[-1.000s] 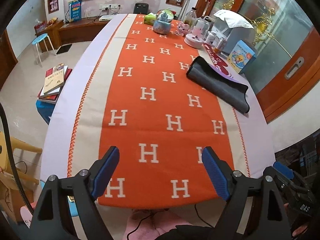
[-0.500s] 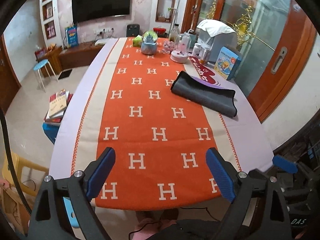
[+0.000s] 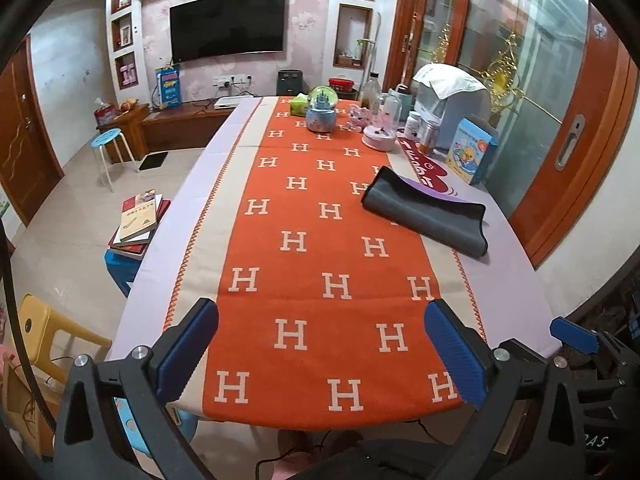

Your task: Fold towel

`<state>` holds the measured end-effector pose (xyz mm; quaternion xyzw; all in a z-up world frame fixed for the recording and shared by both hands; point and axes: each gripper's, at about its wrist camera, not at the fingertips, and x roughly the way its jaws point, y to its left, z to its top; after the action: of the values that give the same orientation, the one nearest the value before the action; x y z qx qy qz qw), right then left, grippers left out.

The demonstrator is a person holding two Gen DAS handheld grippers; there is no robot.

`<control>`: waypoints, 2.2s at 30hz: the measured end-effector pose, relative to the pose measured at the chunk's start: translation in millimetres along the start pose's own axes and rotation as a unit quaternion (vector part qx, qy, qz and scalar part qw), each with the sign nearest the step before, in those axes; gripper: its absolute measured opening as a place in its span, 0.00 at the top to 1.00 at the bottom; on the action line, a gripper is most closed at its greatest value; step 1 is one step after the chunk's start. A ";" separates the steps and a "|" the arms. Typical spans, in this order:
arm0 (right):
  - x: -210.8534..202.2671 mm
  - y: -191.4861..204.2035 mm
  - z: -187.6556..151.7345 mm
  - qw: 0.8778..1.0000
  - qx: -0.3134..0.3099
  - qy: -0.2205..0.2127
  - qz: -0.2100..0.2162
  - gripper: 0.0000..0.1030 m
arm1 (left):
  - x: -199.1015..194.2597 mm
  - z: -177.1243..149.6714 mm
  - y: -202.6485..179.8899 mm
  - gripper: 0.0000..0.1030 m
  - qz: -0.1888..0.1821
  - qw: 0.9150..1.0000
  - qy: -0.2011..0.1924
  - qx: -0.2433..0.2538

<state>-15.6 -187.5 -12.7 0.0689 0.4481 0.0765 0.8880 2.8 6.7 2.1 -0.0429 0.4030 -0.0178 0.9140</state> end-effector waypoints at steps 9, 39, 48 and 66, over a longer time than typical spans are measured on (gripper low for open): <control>0.4 2.2 0.4 1.000 -0.002 -0.001 -0.001 0.00 | -0.8 -0.3 2.0 0.01 0.021 1.000 -0.004 -0.002; 4.8 2.2 3.5 1.000 0.002 0.007 -0.010 0.00 | 11.6 4.7 1.9 0.01 0.015 1.000 0.008 0.023; 5.9 4.1 3.0 1.000 0.002 0.008 -0.010 0.00 | 12.2 4.4 4.3 0.01 0.015 1.000 0.010 0.026; 6.9 5.1 1.9 1.000 0.002 0.010 -0.010 0.00 | 11.9 4.9 3.6 0.01 0.015 0.999 0.011 0.026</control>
<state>-10.4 -181.3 -16.0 0.0650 0.4579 0.0671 0.8841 14.5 9.8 -3.7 -0.0130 0.4132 -0.0145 0.9104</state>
